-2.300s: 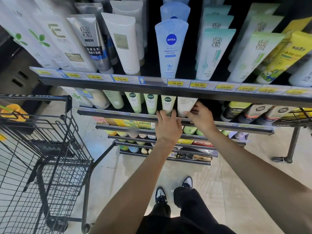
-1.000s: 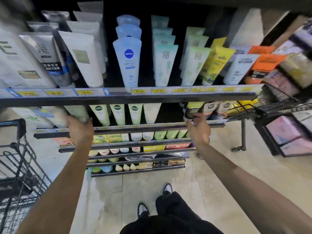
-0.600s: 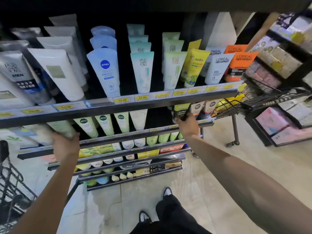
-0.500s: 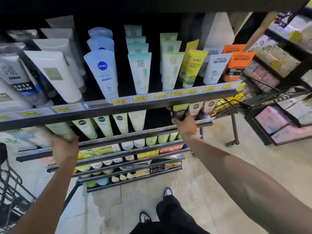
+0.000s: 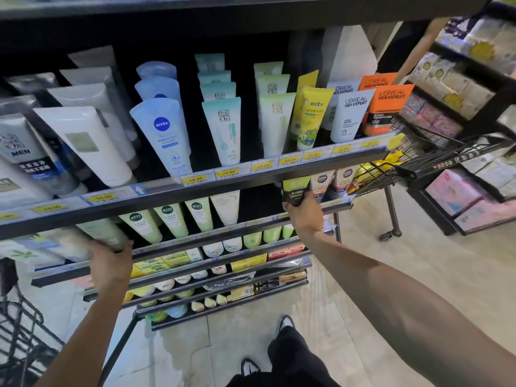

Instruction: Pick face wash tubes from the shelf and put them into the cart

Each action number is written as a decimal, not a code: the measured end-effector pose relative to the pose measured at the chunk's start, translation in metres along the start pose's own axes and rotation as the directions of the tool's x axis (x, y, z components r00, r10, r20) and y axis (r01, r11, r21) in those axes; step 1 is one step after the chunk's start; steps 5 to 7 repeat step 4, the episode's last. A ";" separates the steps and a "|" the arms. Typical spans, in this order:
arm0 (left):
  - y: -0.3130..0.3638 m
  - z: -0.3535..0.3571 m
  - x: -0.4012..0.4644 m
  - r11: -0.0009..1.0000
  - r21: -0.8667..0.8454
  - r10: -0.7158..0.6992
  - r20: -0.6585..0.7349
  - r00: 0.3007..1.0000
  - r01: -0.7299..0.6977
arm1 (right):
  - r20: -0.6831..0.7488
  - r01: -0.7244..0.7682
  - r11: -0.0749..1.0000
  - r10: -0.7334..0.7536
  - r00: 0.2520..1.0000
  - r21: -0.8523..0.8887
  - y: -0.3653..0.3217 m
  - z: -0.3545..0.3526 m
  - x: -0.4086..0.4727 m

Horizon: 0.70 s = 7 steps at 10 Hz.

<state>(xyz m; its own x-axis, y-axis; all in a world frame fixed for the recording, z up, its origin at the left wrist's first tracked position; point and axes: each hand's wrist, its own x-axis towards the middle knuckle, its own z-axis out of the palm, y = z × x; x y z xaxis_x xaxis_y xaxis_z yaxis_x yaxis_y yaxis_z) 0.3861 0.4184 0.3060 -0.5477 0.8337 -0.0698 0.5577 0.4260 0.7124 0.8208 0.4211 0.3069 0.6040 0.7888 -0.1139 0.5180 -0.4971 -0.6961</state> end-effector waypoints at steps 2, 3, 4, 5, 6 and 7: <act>0.005 -0.006 -0.006 0.999 0.044 -0.004 0.039 0.999 0.002 | 0.002 0.034 0.999 -0.034 0.999 0.008 0.001 -0.008 -0.012; 0.006 -0.012 -0.009 0.999 0.038 0.015 0.045 0.999 -0.016 | 0.011 0.085 0.996 -0.086 0.996 0.024 0.004 -0.015 -0.022; -0.004 -0.014 -0.017 0.997 0.040 0.057 0.059 0.997 -0.059 | 0.060 0.060 0.998 -0.060 0.996 -0.008 0.007 -0.021 -0.032; -0.004 -0.014 -0.017 0.997 0.040 0.057 0.059 0.997 -0.059 | 0.060 0.060 0.998 -0.060 0.996 -0.008 0.007 -0.021 -0.032; -0.004 -0.014 -0.017 0.997 0.040 0.057 0.059 0.997 -0.059 | 0.060 0.060 0.998 -0.060 0.996 -0.008 0.007 -0.021 -0.032; -0.004 -0.014 -0.017 0.997 0.040 0.057 0.059 0.997 -0.059 | 0.060 0.060 0.998 -0.060 0.996 -0.008 0.007 -0.021 -0.032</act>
